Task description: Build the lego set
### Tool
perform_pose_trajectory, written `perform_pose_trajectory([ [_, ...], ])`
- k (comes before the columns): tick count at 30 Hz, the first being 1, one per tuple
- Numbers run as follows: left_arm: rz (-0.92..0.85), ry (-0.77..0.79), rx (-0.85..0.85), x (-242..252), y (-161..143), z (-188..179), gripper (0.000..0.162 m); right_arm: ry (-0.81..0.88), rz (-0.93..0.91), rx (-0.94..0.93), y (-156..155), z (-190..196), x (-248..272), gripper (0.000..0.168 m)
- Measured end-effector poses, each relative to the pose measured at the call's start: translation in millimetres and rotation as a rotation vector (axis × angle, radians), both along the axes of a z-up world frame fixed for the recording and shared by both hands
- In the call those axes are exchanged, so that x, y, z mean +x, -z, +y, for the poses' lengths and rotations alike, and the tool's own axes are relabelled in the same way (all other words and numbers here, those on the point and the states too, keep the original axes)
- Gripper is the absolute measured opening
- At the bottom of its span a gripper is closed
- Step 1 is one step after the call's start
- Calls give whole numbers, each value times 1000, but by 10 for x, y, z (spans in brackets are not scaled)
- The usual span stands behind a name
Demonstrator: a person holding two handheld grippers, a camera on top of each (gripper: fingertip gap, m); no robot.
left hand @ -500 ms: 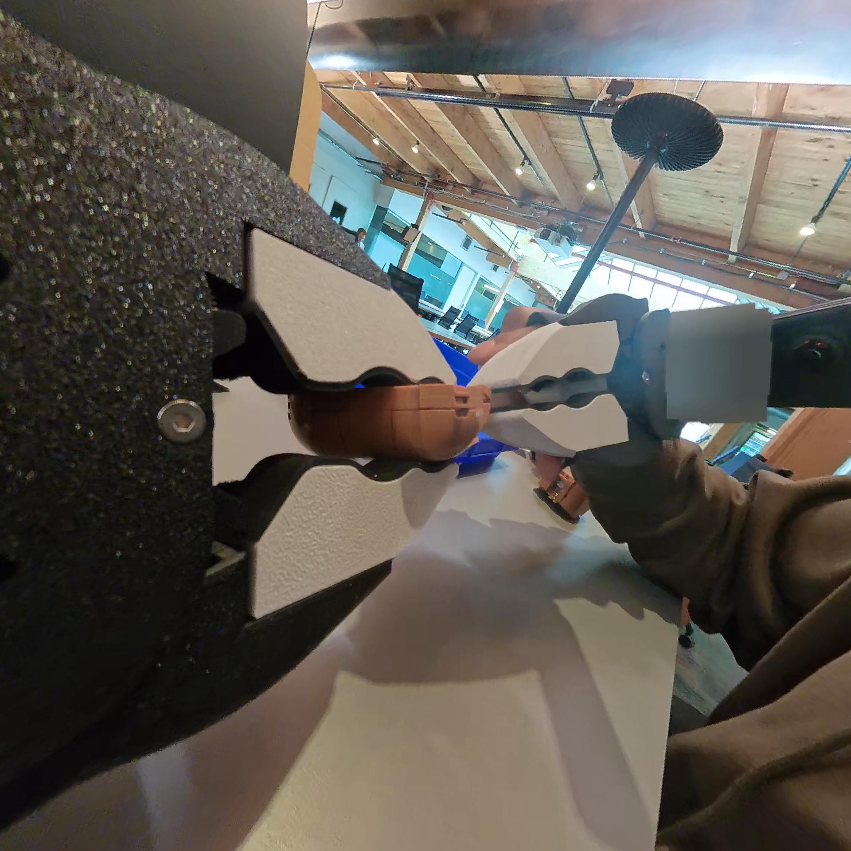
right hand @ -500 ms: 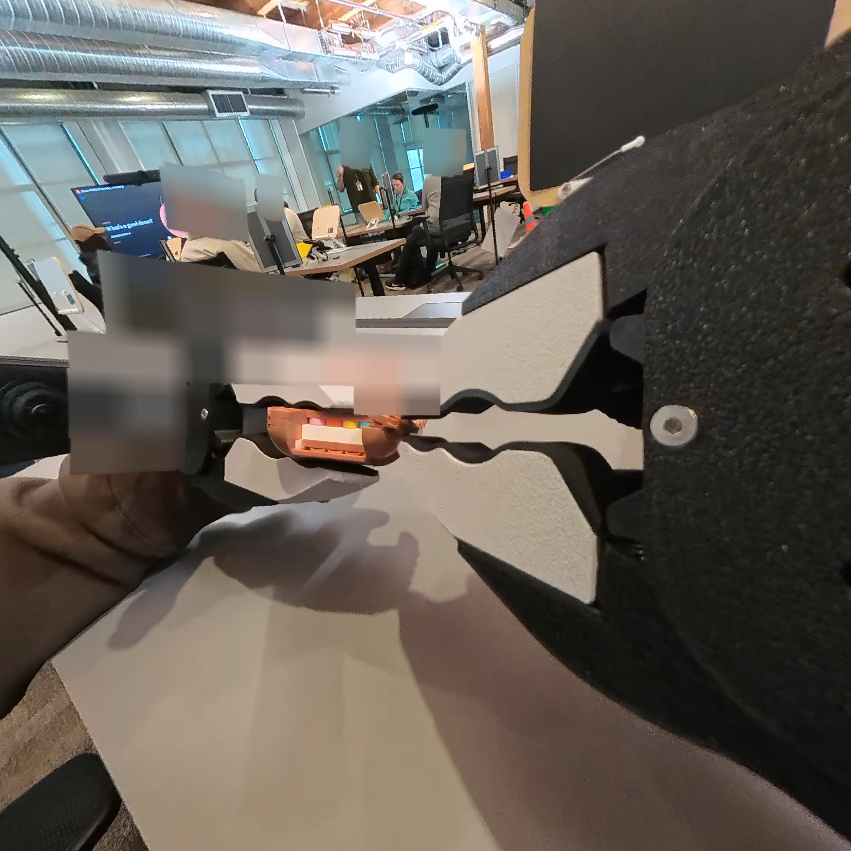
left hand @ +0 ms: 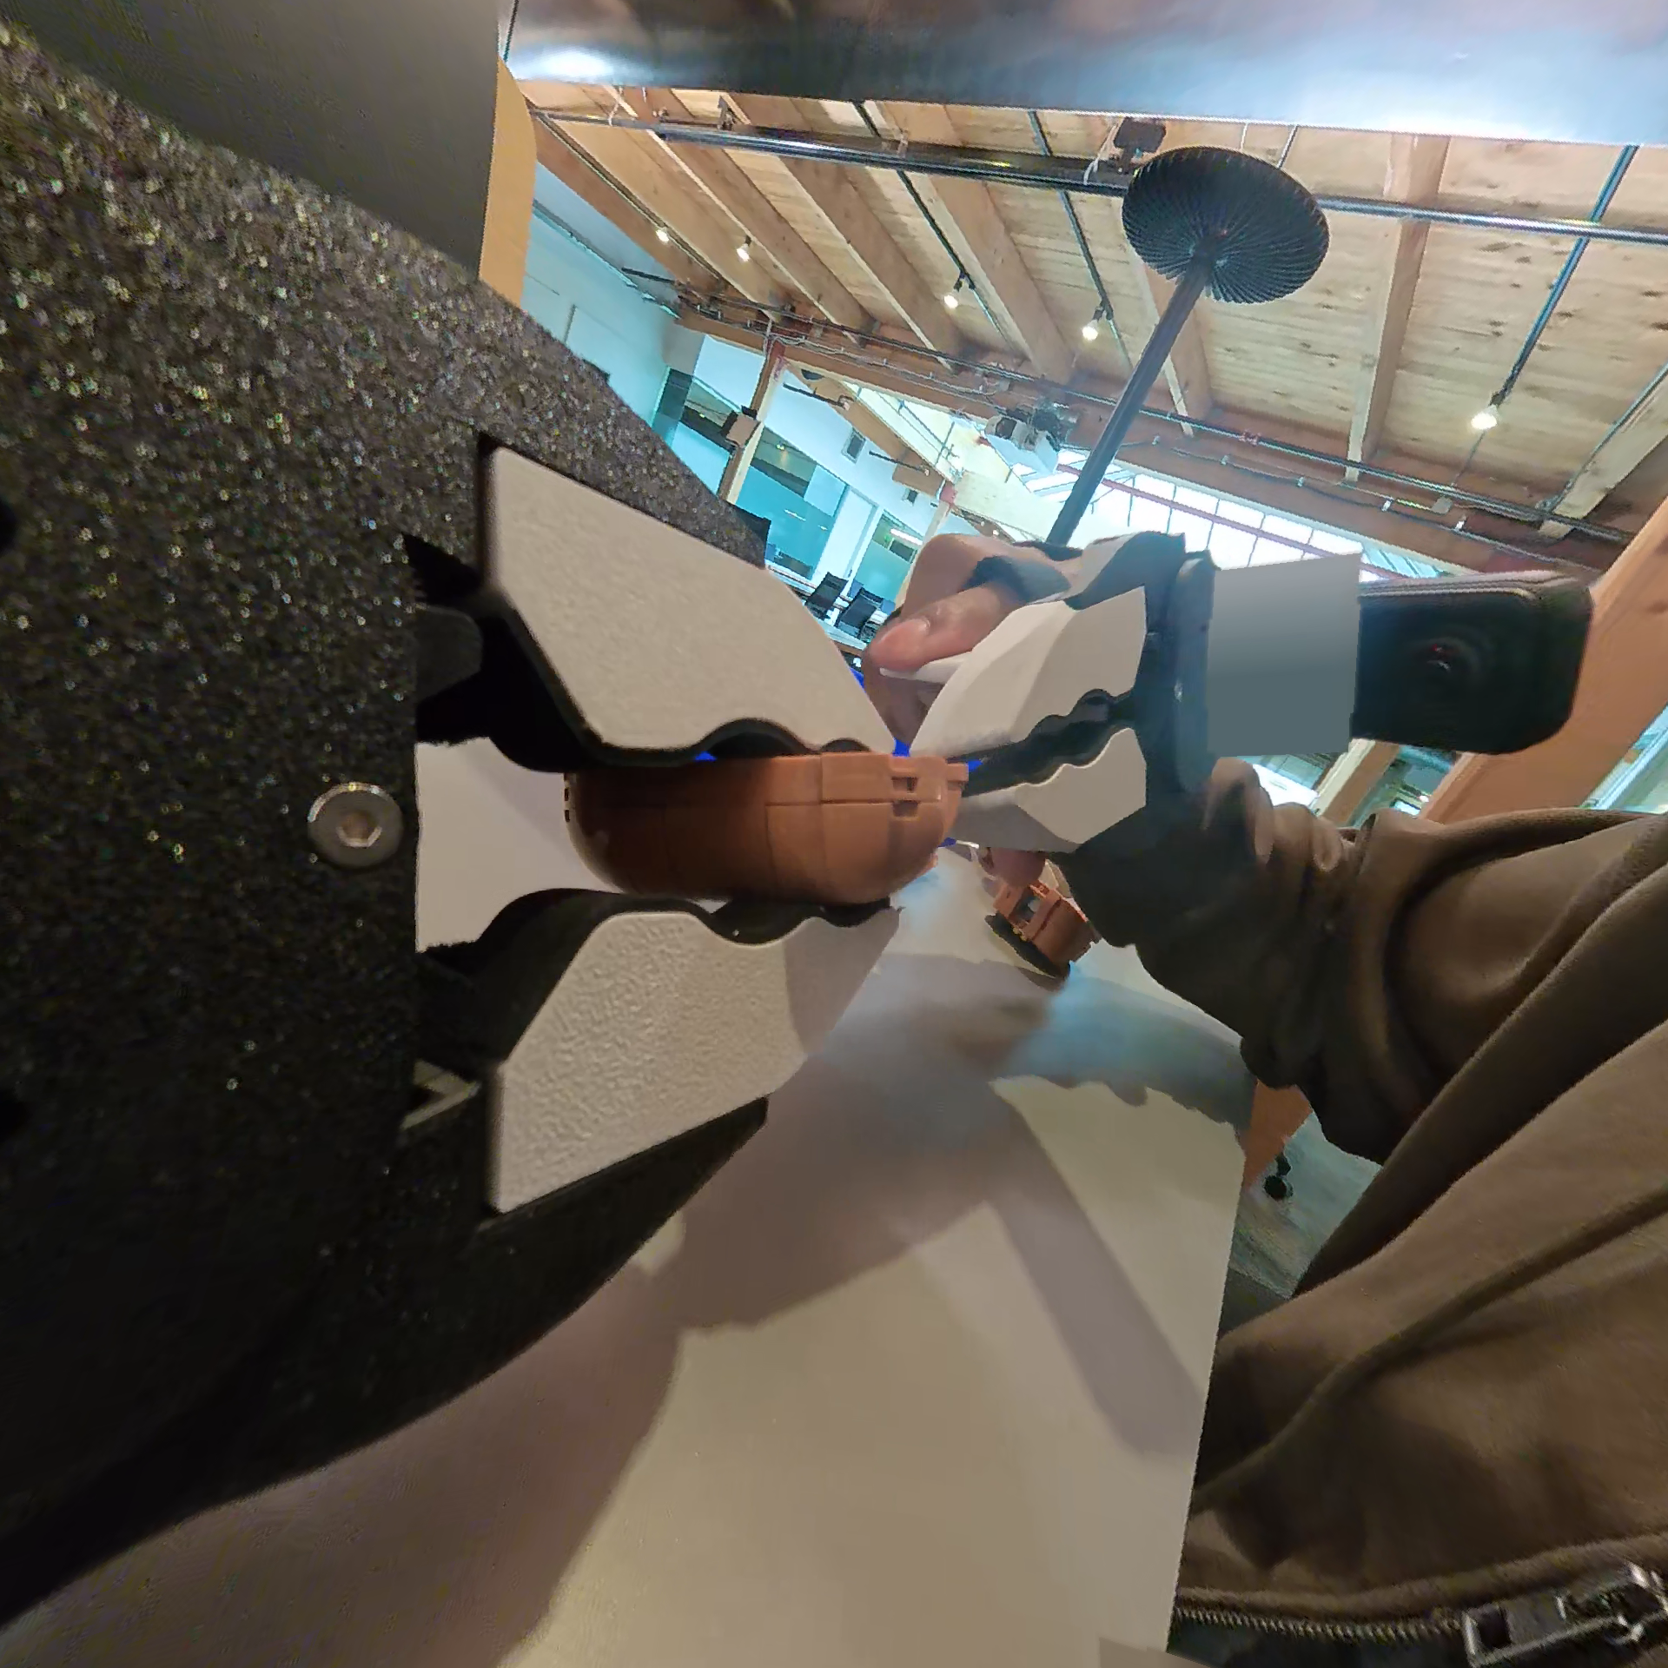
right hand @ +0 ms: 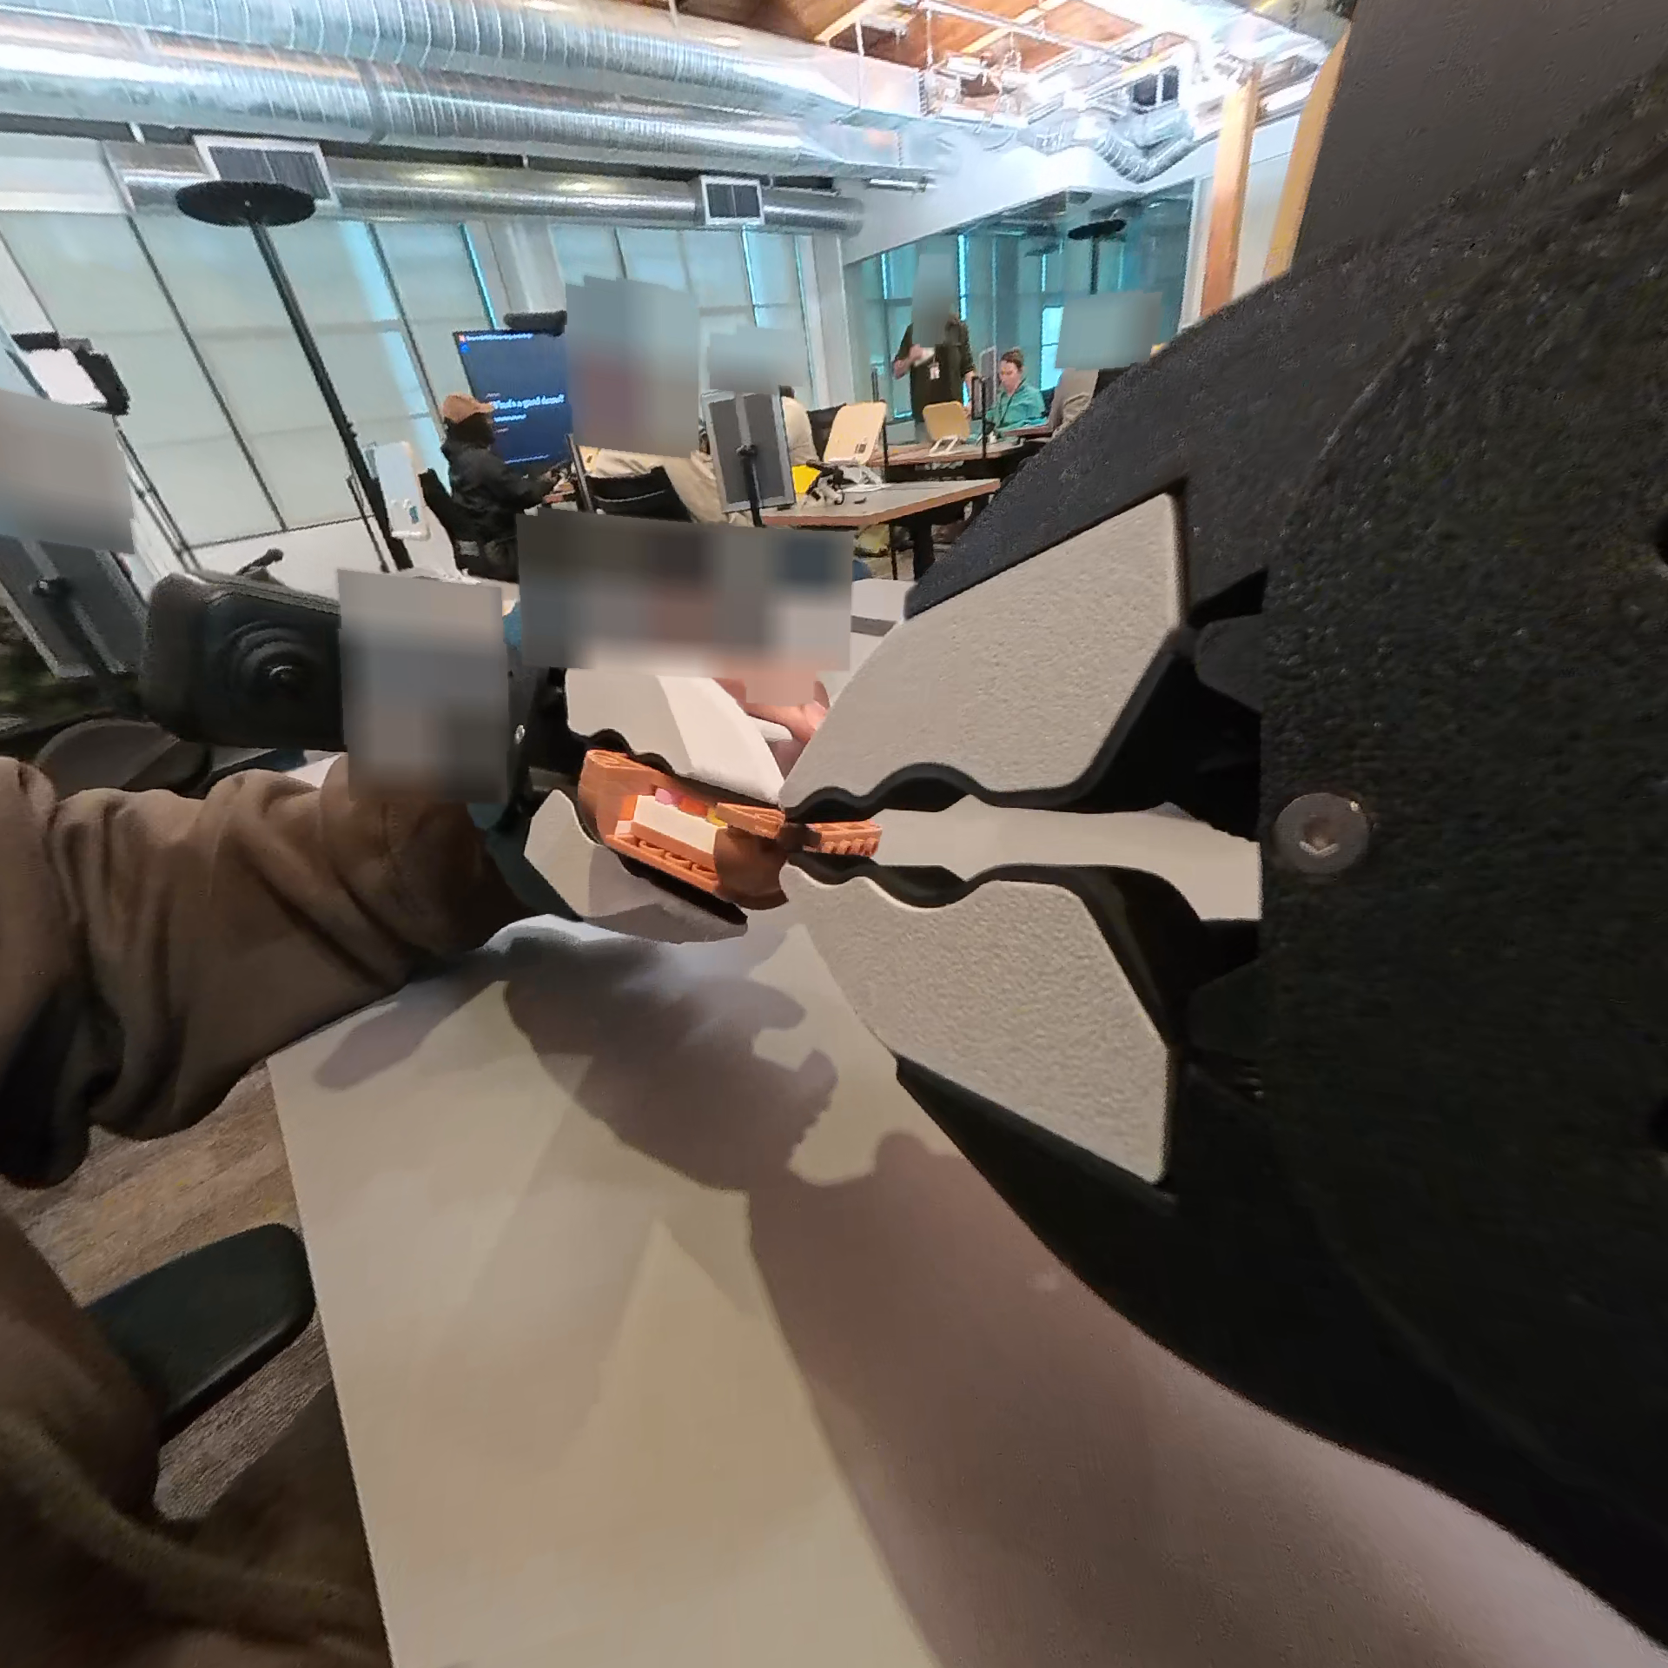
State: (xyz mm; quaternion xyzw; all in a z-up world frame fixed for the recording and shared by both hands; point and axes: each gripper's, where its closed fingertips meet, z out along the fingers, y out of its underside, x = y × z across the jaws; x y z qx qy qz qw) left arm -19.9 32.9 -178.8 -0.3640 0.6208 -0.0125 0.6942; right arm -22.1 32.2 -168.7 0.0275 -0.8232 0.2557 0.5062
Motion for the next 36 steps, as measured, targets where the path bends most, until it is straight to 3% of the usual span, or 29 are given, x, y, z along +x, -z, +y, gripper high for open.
perform_pose_trajectory([
  [14, -11, 17, 13, 47, -45, -55, 26, -80, -81, -20, -25, -48, 85, 17],
  [23, -22, -10, -4, 8, -19, 1, 26, -33, -79, -89, 27, 28, 80, 16],
  [36, -2, -9, -20, 46, 44, 19, 26, -34, -86, -33, 88, 13, 22, 7],
])
